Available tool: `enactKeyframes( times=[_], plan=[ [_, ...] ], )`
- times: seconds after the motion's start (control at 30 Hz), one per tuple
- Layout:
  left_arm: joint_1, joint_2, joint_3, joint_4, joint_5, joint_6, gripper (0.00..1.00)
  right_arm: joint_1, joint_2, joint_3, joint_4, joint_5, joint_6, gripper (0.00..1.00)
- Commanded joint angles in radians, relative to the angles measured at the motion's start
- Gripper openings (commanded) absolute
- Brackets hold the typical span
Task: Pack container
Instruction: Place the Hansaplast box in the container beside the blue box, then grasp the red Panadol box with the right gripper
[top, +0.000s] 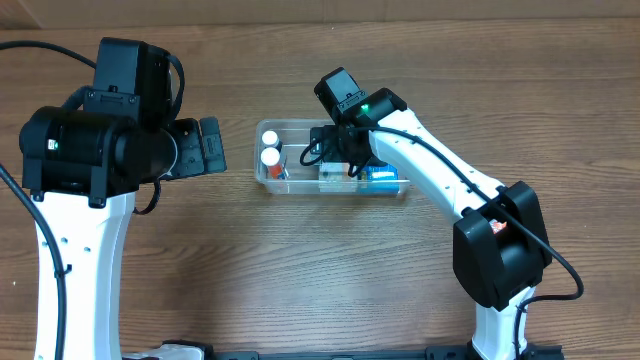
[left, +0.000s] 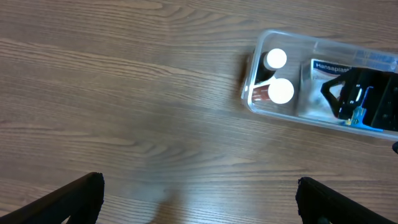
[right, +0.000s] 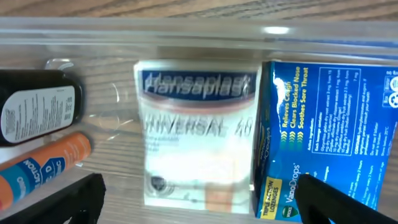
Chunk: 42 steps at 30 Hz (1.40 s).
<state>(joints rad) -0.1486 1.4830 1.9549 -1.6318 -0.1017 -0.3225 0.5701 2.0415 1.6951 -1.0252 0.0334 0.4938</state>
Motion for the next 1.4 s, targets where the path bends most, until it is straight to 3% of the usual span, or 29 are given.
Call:
enactKeyframes(
  times=[0.0,0.13,0.33,0.47,0.63,0.8,1.07,1.37],
  plan=[
    [0.004,0.001,0.011,-0.002,-0.005,-0.014,1.00,0.004,0.012,0.013,-0.005,0.009,0.001,1.00],
    [0.004,0.001,0.011,-0.002,-0.006,-0.014,1.00,-0.006,-0.024,0.016,-0.064,0.043,0.018,1.00],
    [0.004,0.001,0.011,-0.002,-0.006,-0.014,1.00,-0.076,-0.320,0.018,-0.179,0.240,0.186,1.00],
    [0.004,0.001,0.011,-0.010,-0.006,-0.014,1.00,-0.267,-0.517,0.017,-0.287,0.243,0.309,1.00],
    [0.004,0.001,0.011,-0.013,-0.006,-0.014,1.00,-0.538,-0.543,-0.021,-0.437,0.211,0.307,1.00],
    [0.004,0.001,0.011,-0.010,-0.006,-0.014,1.00,-0.698,-0.541,-0.249,-0.318,0.074,0.164,1.00],
    [0.004,0.001,0.011,-0.010,-0.006,-0.014,1.00,-0.740,-0.494,-0.633,-0.020,0.069,0.077,1.00],
    [0.004,0.001,0.011,-0.007,-0.006,-0.014,1.00,-0.740,-0.364,-0.729,0.110,0.069,0.074,1.00]
  ],
)
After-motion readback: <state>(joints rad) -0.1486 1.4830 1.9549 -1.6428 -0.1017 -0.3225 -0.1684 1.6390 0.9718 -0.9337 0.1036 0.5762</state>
